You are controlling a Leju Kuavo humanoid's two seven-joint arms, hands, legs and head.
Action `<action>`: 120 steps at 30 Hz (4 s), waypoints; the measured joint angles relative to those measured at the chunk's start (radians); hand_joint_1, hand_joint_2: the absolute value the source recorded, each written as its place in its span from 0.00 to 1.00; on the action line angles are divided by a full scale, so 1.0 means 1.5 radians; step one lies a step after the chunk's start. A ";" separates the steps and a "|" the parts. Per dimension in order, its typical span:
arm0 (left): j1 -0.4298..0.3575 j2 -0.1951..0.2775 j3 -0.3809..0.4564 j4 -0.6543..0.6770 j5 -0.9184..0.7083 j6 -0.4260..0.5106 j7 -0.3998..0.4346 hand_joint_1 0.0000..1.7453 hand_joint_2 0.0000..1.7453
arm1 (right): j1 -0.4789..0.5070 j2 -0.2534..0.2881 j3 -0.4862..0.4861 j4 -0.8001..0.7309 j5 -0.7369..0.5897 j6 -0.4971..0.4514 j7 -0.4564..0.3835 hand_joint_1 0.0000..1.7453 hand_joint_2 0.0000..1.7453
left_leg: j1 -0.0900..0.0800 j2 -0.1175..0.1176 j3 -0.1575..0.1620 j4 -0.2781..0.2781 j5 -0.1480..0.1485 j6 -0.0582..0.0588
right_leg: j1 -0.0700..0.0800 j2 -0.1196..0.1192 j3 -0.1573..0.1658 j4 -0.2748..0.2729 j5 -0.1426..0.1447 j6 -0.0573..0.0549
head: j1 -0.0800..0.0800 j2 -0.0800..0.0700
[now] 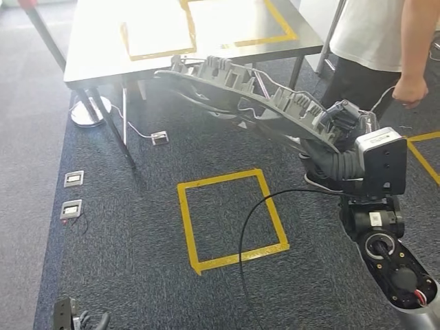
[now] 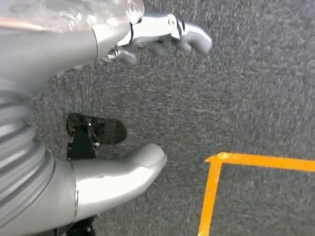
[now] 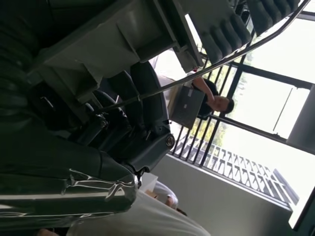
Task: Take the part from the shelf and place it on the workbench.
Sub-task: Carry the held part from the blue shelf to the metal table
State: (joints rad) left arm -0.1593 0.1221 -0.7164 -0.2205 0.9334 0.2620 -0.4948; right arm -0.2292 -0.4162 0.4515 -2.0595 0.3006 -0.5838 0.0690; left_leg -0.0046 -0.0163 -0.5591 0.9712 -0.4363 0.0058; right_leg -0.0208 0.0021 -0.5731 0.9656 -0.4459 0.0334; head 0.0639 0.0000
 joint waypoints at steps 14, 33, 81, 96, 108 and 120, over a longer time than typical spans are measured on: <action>-0.003 0.003 0.000 0.000 0.000 0.001 -0.001 0.00 1.00 | -0.015 0.000 0.001 -0.001 -0.001 0.005 0.006 1.00 1.00 | -0.002 0.007 -0.031 0.006 0.031 -0.001 | -0.001 -0.001 0.037 -0.006 -0.028 -0.009 | -0.025 0.000; -0.005 0.002 0.000 0.000 0.000 0.001 -0.002 0.00 1.00 | -0.017 0.000 0.001 -0.002 -0.001 0.006 0.007 1.00 1.00 | 0.006 0.002 0.027 0.010 -0.032 -0.013 | -0.004 0.002 -0.003 0.005 0.003 -0.007 | -0.010 0.000; -0.003 0.003 0.000 -0.001 0.000 0.001 -0.003 0.00 1.00 | -0.019 0.000 0.001 -0.004 -0.002 0.006 0.007 1.00 1.00 | 0.001 0.004 -0.024 -0.001 0.026 -0.001 | -0.002 0.002 0.037 -0.015 -0.021 0.005 | -0.020 0.000; -0.011 0.002 0.000 -0.001 -0.005 -0.008 -0.002 0.00 1.00 | -0.110 0.001 0.023 0.005 -0.015 -0.011 -0.014 1.00 1.00 | 0.010 0.003 0.000 -0.003 0.004 -0.016 | -0.006 0.008 0.003 0.002 -0.001 0.004 | -0.001 0.000; -0.012 0.003 0.000 -0.002 -0.006 -0.008 -0.001 0.00 1.00 | -0.179 0.003 0.065 0.025 -0.022 -0.030 -0.012 1.00 1.00 | -0.003 0.007 -0.073 0.043 0.059 0.008 | 0.010 0.004 0.065 -0.005 -0.052 -0.020 | -0.024 0.000; -0.005 0.001 -0.001 -0.002 -0.002 -0.008 0.002 0.00 1.00 | -0.186 0.002 0.091 0.041 -0.026 -0.035 -0.016 1.00 1.00 | 0.011 0.004 0.047 -0.041 0.002 0.014 | -0.002 0.001 -0.070 0.150 -0.113 0.022 | -0.009 0.000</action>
State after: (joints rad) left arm -0.1672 0.1233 -0.7172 -0.2235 0.9299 0.2495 -0.4922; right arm -0.5078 -0.4129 0.5881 -1.9979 0.2610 -0.6363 0.0445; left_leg 0.0112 -0.0109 -0.4880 0.9102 -0.4334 0.0267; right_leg -0.0245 0.0043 -0.6784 1.1911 -0.6157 0.0666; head 0.0504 0.0000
